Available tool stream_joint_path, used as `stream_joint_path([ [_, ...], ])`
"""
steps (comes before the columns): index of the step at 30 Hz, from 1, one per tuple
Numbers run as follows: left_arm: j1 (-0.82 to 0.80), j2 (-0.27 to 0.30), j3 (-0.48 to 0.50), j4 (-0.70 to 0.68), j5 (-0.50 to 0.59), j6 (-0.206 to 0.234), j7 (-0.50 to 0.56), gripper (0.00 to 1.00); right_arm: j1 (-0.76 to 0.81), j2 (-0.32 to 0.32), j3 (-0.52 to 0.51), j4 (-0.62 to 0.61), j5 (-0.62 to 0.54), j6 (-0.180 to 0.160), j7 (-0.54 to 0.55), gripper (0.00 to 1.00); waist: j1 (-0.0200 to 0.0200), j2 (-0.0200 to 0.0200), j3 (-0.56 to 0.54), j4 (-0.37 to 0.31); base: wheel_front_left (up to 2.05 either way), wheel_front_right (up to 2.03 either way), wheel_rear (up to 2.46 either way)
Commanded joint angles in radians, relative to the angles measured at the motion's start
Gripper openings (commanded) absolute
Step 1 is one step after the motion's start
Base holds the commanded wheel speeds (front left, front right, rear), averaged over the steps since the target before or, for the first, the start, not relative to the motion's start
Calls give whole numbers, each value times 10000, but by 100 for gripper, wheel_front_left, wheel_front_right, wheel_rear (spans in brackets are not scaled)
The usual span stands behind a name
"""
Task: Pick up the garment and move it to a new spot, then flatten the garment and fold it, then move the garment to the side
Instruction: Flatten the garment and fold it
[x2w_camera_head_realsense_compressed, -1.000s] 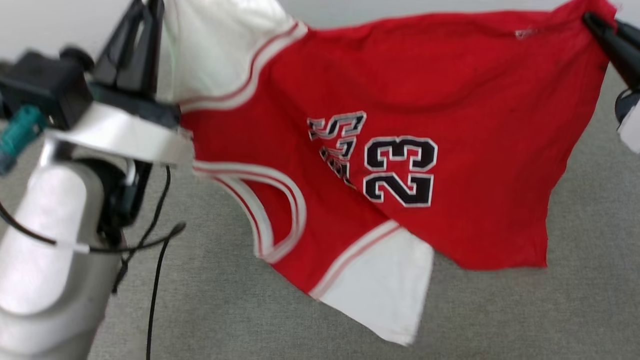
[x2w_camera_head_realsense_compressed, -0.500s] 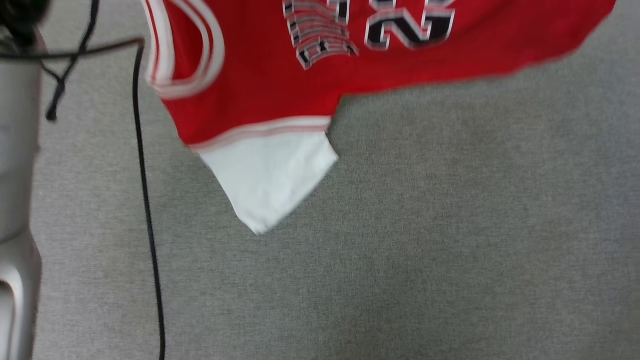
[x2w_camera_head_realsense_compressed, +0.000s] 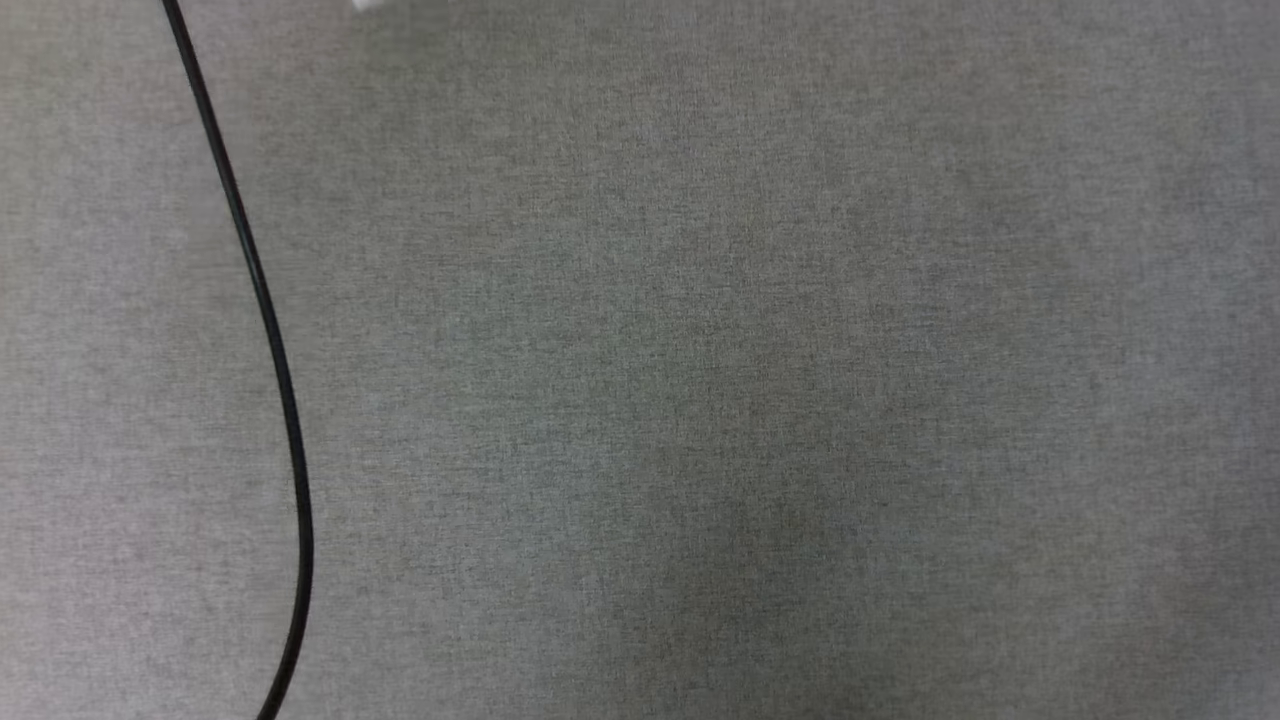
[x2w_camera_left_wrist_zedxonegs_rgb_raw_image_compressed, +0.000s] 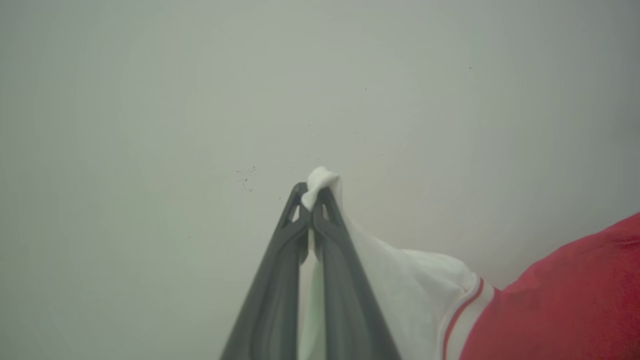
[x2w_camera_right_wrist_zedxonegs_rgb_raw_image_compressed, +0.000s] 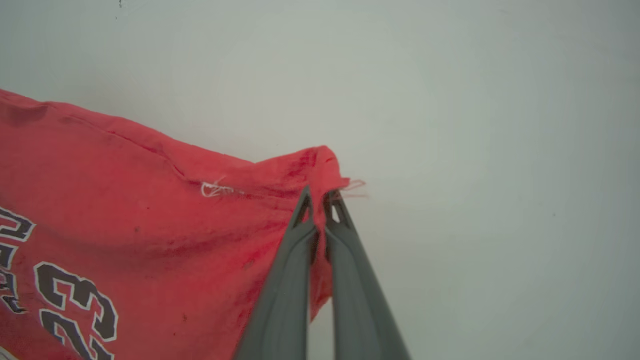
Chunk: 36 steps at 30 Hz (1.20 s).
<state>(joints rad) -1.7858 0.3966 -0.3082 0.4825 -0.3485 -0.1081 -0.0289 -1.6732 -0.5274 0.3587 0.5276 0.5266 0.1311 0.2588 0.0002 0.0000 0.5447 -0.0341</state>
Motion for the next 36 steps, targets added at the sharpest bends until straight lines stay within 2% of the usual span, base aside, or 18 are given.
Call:
stream_joint_path([
  [1, -377, 13, 26, 284, 20, -35, -149, 0, -401, 105, 59, 299, -33, -8, -179, 0, -2, 0, 147, -5, 0, 0, 0],
  [6, -1054, -59, -11, 1143, -82, -91, -530, 0, -1190, 261, 402, 1267, -102, -10, -739, 0, -2, 0, 427, 32, 0, 0, 0],
  [10, -866, -26, -132, 1652, -171, -122, -839, 0, -1369, 369, 841, 1905, 84, -8, -1056, 0, -2, 0, 646, 59, 0, 0, 0],
  [19, 212, -102, -369, 2382, -544, -187, -1589, 0, -444, 444, 2030, 2751, 925, -8, -1803, 0, -2, 0, 791, 74, 0, 0, 0],
  [25, 1877, -105, -555, 2370, -821, -187, -2078, 0, 639, 601, 2743, 2829, 1766, -8, -2337, 0, -2, 0, 470, 36, 0, 0, 0],
  [30, 3803, -98, -335, 1996, -1147, -128, -2307, 0, 1790, 564, 3229, 2771, 2492, -8, -2725, 0, -2, 0, -4, 43, 0, 0, 0],
  [36, 6514, -138, -16, 908, -1405, 246, -2368, 0, 3513, 336, 3931, 2371, 3241, -10, -3179, 0, -2, 0, -768, 79, 0, 0, 0],
])
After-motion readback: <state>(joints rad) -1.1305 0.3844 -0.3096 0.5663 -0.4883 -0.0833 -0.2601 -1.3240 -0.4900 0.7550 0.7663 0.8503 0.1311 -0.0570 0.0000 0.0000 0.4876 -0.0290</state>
